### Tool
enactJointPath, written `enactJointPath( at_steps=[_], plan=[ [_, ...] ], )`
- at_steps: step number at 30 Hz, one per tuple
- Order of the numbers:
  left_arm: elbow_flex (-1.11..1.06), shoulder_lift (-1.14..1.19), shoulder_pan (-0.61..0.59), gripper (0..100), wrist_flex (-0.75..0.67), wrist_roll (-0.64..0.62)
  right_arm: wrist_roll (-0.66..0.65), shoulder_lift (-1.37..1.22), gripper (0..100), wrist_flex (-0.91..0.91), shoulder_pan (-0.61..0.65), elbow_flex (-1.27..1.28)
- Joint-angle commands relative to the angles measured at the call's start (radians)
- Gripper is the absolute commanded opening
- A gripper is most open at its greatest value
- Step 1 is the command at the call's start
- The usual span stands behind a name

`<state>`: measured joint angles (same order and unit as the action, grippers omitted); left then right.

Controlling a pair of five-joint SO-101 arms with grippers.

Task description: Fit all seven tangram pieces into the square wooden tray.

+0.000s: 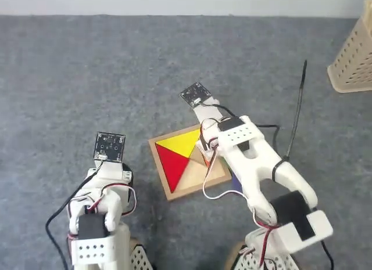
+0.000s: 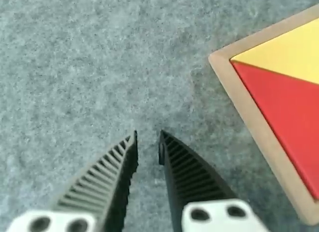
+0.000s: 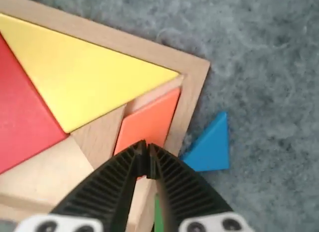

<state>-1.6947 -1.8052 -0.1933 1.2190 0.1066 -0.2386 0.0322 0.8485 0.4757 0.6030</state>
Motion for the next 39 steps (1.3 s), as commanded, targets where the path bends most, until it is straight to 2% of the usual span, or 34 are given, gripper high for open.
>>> enactJointPath(
  at_steps=[1, 9, 11, 13, 16, 21, 25, 31, 39],
  plan=[
    [0.008, -0.023, 0.003, 7, 0.003, -0.009, 0.012, 0.171, 0.6, 0.079, -0.07, -0.035],
    [0.008, -0.023, 0.003, 7, 0.003, -0.009, 0.005, 0.321, 0.6, 0.171, -0.401, -0.005],
    [0.008, -0.023, 0.003, 7, 0.003, -0.009, 0.0, 0.315, 0.9, 0.193, -0.455, 0.025],
    [0.008, -0.023, 0.003, 7, 0.003, -0.009, -0.064, 0.303, 0.9, 0.199, -0.481, 0.066],
    [0.008, -0.023, 0.003, 7, 0.003, -0.009, -0.152, 0.306, 0.9, 0.189, -0.483, 0.143],
    [0.008, -0.023, 0.003, 7, 0.003, -0.009, -0.158, 0.308, 3.5, 0.189, -0.476, 0.186],
    [0.008, -0.023, 0.003, 7, 0.003, -0.009, -0.158, 0.308, 12.3, 0.197, -0.387, 0.186],
    [0.008, -0.023, 0.003, 7, 0.003, -0.009, -0.15, 0.308, 13.2, 0.188, -0.219, 0.176],
    [0.008, -0.023, 0.003, 7, 0.003, -0.009, -0.129, 0.295, 13.3, 0.193, -0.189, 0.066]
  ],
)
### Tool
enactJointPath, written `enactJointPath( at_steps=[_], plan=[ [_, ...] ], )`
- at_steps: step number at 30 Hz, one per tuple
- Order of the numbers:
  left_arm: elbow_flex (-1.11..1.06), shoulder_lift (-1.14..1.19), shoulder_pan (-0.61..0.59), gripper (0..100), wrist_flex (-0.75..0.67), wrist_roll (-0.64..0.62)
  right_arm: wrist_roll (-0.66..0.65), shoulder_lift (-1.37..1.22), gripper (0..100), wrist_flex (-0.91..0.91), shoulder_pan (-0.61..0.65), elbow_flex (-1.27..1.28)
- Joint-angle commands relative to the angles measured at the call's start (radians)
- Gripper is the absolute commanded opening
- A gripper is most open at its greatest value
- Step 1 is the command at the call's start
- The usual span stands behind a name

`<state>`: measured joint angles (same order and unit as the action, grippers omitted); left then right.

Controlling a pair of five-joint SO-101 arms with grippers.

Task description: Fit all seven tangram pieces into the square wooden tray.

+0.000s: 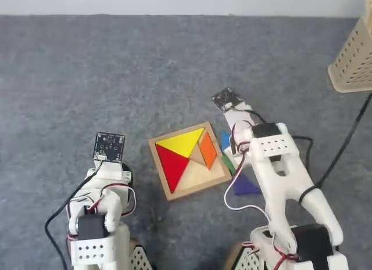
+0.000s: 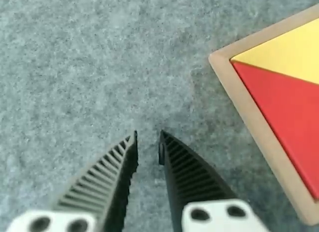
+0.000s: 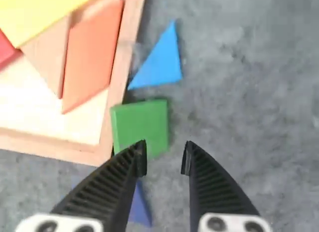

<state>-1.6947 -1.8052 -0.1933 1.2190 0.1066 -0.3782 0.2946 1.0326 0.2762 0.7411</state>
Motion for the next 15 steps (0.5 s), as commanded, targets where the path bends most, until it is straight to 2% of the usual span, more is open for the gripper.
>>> enactJointPath(
  at_steps=[1, 10, 15],
  plan=[
    [0.008, -0.023, 0.003, 7, 0.003, -0.009, 0.025, 0.033, 13.4, 0.005, 0.01, -0.077],
    [0.008, -0.023, 0.003, 7, 0.003, -0.009, 0.043, 0.028, 13.5, -0.008, 0.159, -0.1],
    [0.008, -0.023, 0.003, 7, 0.003, -0.009, 0.106, -0.124, 12.2, -0.047, 0.228, -0.184]
  ],
)
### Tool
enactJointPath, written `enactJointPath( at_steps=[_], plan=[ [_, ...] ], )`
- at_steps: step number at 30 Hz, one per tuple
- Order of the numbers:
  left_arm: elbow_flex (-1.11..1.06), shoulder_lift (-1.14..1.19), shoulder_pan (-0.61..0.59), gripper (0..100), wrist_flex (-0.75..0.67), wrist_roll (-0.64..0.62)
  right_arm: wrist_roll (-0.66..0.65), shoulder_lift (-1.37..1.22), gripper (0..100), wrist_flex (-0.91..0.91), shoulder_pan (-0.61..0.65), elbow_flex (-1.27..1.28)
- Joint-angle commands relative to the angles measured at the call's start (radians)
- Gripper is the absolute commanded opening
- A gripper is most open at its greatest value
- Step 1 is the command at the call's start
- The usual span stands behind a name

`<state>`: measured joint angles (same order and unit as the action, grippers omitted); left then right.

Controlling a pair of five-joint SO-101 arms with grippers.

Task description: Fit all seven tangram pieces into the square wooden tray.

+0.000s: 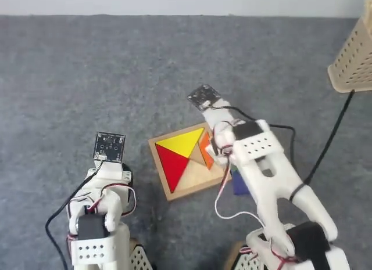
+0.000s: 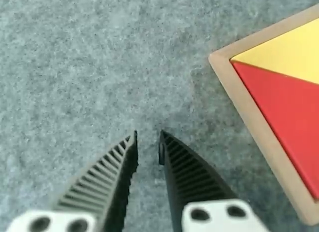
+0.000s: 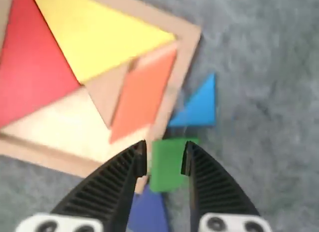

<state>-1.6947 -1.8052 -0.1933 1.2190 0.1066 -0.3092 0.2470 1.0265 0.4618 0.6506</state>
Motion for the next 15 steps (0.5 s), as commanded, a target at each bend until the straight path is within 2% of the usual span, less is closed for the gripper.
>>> enactJointPath(
  at_steps=[1, 5, 15],
  plan=[
    [0.008, -0.023, 0.003, 7, 0.003, -0.009, 0.048, -0.113, 10.2, -0.059, 0.05, -0.109],
    [0.008, -0.023, 0.003, 7, 0.003, -0.009, 0.084, -0.236, 0.2, -0.097, 0.045, -0.166],
    [0.008, -0.023, 0.003, 7, 0.003, -0.009, 0.089, -0.401, 2.0, -0.114, 0.024, -0.269]
  ],
)
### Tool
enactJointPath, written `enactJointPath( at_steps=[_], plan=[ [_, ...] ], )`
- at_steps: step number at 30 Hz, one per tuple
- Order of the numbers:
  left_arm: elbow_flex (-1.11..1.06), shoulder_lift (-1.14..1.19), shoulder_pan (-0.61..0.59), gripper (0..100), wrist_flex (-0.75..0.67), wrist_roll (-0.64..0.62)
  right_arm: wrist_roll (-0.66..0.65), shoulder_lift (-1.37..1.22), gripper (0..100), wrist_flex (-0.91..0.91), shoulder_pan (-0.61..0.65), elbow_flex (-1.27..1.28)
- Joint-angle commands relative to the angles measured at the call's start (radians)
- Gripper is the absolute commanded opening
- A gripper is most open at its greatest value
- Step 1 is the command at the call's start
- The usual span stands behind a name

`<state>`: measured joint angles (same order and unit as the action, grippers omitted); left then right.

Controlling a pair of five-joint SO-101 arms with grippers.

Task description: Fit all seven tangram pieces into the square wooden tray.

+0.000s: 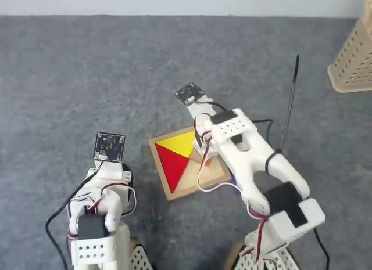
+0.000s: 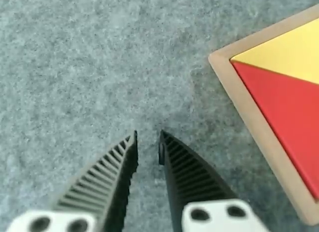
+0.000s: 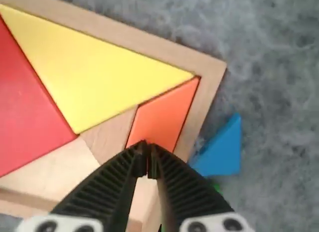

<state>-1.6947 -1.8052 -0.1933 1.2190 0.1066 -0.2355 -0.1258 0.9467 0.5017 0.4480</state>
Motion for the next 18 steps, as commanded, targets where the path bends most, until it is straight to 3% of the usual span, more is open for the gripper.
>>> enactJointPath(
  at_steps=[1, 9, 18],
  plan=[
    [0.008, -0.023, 0.003, 7, 0.003, -0.009, 0.015, -0.045, 2.0, -0.044, -0.016, -0.08],
    [0.008, -0.023, 0.003, 7, 0.003, -0.009, 0.018, -0.03, 2.0, -0.044, -0.027, -0.158],
    [0.008, -0.023, 0.003, 7, 0.003, -0.009, 0.049, 0.334, 2.5, 0.028, -0.031, -0.014]
  ],
)
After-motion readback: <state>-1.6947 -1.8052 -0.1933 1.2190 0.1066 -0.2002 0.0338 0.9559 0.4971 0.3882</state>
